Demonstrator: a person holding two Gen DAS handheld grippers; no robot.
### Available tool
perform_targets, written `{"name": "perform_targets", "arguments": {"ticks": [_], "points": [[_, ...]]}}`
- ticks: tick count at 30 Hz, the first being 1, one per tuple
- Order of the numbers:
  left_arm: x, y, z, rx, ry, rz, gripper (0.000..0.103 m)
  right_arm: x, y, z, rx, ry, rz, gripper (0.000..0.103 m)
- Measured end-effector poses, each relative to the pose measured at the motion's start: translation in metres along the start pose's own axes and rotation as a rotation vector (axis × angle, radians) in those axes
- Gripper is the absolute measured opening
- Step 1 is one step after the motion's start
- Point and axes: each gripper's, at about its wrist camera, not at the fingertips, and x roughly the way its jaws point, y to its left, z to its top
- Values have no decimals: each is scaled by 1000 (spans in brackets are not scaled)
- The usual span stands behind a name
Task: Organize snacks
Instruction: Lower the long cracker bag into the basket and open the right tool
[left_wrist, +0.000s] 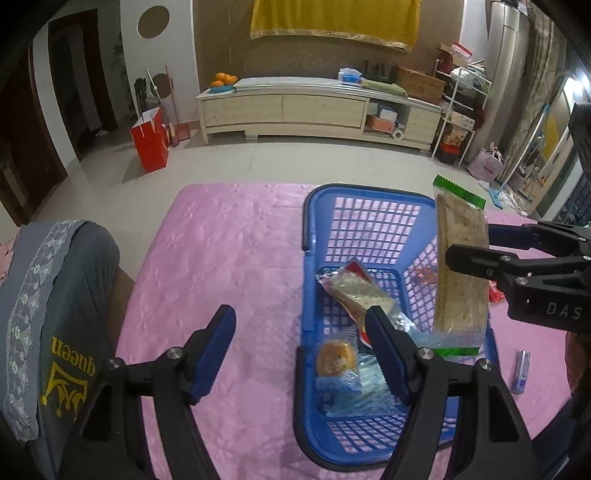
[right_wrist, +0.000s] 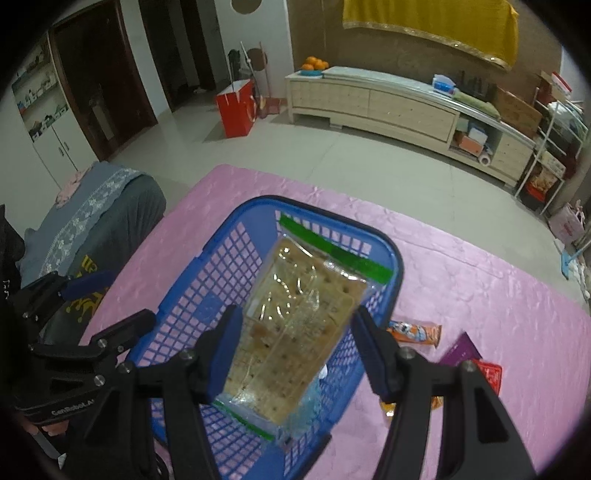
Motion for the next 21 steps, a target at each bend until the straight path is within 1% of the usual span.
{"name": "perform_targets", "arguments": {"ticks": [6, 13, 15, 16, 18, 21], "points": [[14, 5, 6, -12, 5, -17, 71, 24, -4, 7, -4, 31, -15, 65], [19, 3, 9, -1, -2, -29, 71, 42, -3, 11, -30, 64, -64, 66], [19, 2, 8, -2, 0, -34, 71, 42, -3, 10, -32, 51, -76, 70], [19, 1, 6, -1, -2, -36, 71, 41, -3, 9, -36, 45, -85, 77], [19, 2, 4, 2, -4, -33, 71, 36, -2, 7, -51, 30, -107, 86], [17, 2, 2, -4, -1, -35, 71, 27, -2, 4, -71, 12, -126, 87]]}}
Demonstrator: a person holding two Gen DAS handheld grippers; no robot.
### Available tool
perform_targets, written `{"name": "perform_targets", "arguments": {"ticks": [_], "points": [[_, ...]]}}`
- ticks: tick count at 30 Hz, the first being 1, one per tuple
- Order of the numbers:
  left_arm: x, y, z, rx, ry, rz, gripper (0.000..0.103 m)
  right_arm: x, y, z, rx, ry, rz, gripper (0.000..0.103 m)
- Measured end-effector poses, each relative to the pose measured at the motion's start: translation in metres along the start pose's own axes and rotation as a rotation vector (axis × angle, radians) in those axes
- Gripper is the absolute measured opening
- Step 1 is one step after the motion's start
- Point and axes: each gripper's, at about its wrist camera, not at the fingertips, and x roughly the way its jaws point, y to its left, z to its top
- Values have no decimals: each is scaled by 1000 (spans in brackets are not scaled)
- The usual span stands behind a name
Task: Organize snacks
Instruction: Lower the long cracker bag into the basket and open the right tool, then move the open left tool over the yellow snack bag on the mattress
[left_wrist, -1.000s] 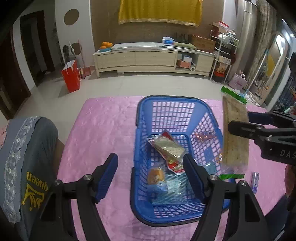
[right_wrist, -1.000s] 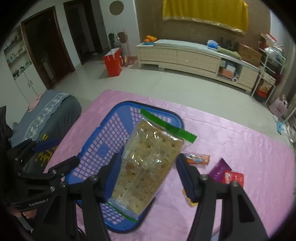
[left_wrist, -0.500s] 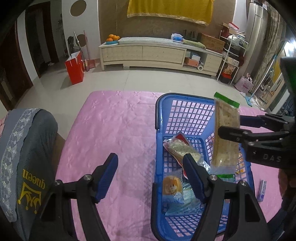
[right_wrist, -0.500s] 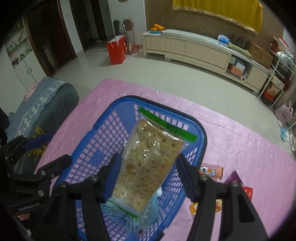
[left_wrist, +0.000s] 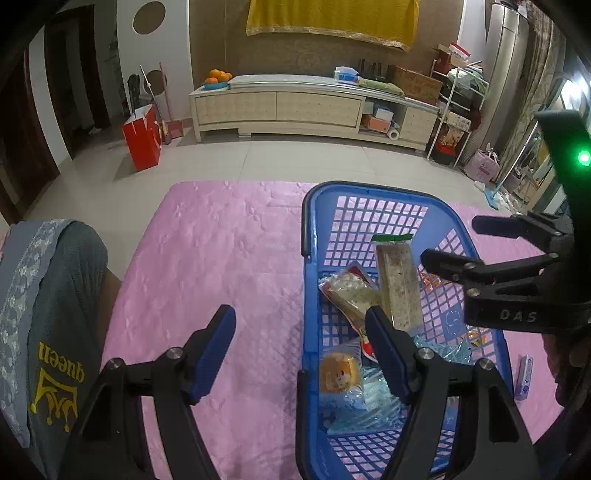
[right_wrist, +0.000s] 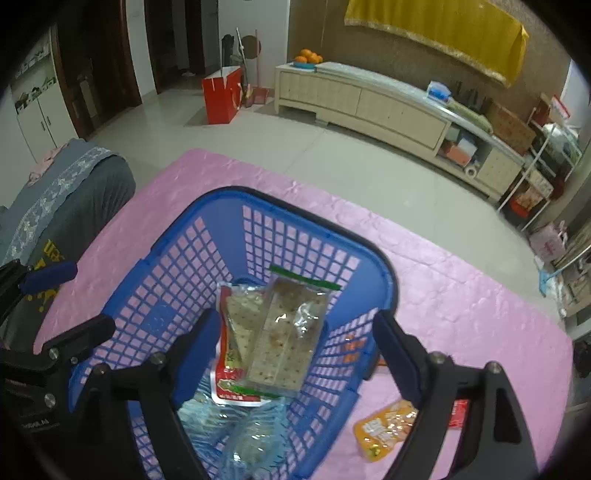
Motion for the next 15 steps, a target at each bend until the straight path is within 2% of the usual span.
{"name": "perform_targets", "arguments": {"ticks": [7, 15], "points": [[-18, -12, -3, 11, -16, -14, 71, -38, -7, -13, 12, -37, 43, 87], [-54, -41, -4, 51, -72, -32, 71, -89, -23, -34, 40, -83, 36, 87]]}}
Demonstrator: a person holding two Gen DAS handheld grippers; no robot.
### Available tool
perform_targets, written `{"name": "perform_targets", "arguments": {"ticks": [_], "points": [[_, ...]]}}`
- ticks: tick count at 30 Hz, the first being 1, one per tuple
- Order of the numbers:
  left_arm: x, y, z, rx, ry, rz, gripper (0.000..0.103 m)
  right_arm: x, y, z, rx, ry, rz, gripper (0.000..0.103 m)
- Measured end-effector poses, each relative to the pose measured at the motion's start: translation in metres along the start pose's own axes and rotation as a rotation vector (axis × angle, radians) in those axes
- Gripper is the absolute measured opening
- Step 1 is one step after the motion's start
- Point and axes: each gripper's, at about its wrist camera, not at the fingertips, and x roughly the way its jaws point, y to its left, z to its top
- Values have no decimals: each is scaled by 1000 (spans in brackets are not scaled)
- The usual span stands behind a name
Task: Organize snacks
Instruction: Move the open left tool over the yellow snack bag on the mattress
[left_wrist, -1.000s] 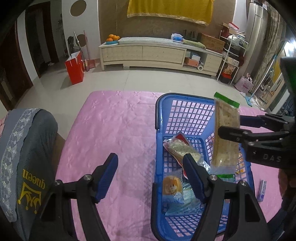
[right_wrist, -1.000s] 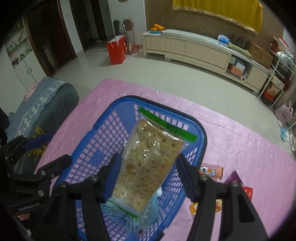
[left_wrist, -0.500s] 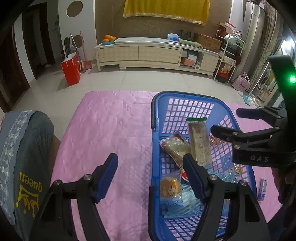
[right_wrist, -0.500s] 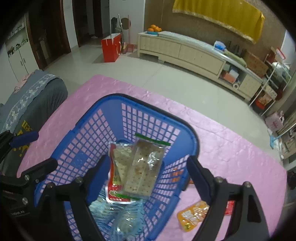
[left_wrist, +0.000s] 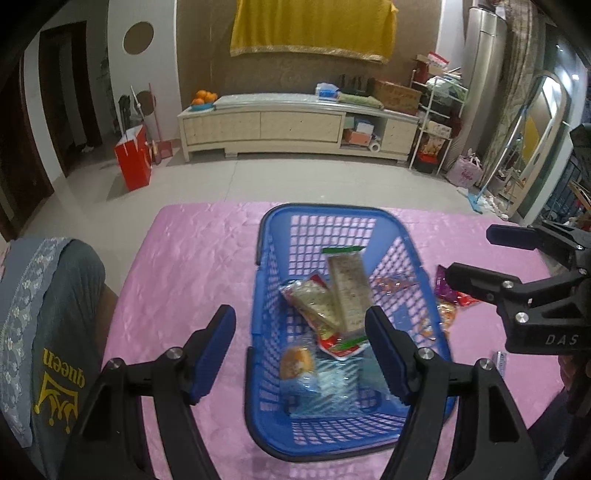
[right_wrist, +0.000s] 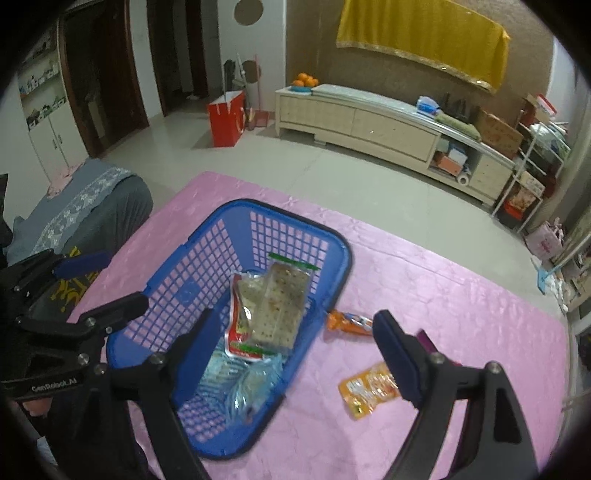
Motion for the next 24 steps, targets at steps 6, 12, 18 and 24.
{"name": "perform_targets", "arguments": {"ticks": [6, 12, 18, 24], "points": [[-24, -33, 0, 61, -34, -17, 71, -30, -16, -18, 21, -13, -9, 87], [-37, -71, -1, 136, -57, -62, 81, -62, -40, -35, 82, -52, -21, 87], [-32, -111, -11, 211, -42, -79, 82, -80, -65, -59, 133, -64, -60, 87], [-18, -147, -16, 263, -20, -97, 82, -79, -88, -88, 138, -19, -93, 87]]}}
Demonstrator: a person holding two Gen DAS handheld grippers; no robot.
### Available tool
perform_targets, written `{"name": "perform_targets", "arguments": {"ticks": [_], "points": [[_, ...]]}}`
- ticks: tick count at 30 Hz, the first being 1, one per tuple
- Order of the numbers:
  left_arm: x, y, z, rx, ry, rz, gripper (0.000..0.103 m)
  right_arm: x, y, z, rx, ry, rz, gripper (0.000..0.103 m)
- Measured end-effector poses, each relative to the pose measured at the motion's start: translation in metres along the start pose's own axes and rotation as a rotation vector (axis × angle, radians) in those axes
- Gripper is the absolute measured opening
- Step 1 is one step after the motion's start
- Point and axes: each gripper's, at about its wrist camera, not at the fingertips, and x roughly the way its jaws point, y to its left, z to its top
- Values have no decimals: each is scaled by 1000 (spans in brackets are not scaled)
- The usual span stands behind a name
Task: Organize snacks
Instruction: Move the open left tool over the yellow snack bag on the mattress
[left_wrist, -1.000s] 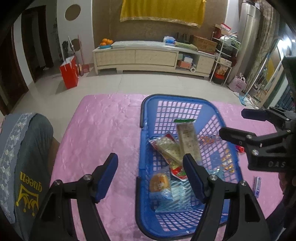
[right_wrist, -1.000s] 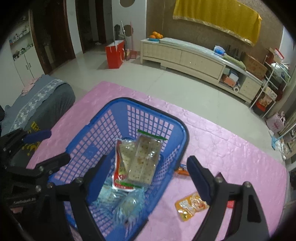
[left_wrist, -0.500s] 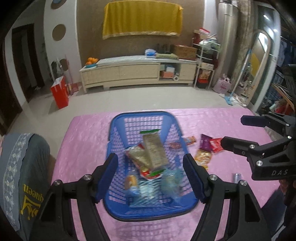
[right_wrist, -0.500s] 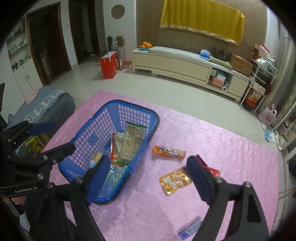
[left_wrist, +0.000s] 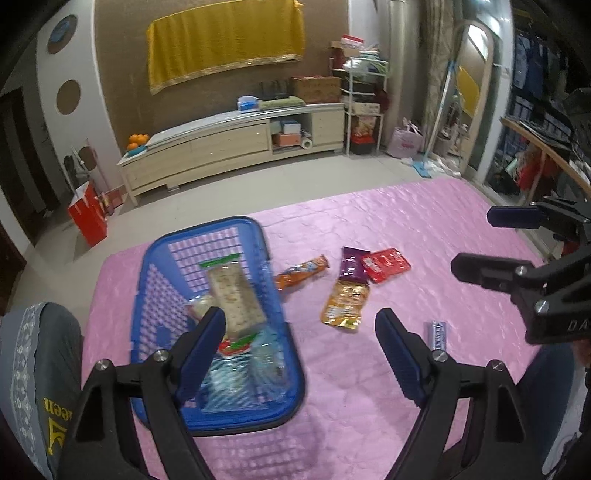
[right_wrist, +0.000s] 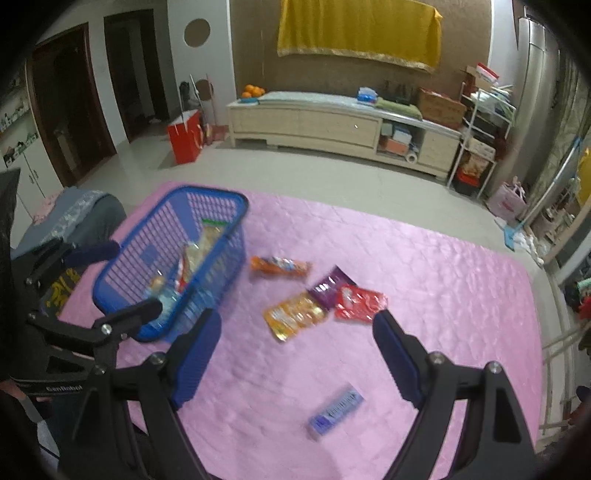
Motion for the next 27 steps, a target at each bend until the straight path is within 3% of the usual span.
{"name": "perform_targets", "arguments": {"ticks": [7, 15, 23, 27], "points": [[35, -38, 0, 18, 55, -10, 82, 14, -36, -21, 33, 18, -33, 87], [88, -71, -13, 33, 129, -15, 82, 64, -72, -53, 52, 90, -32, 87], [145, -80, -18, -7, 185, -25, 82, 109, -97, -61, 52, 117, -90, 87], [171, -71, -17, -43, 190, -30, 82, 135, -110, -60, 43, 150, -57, 87]]}}
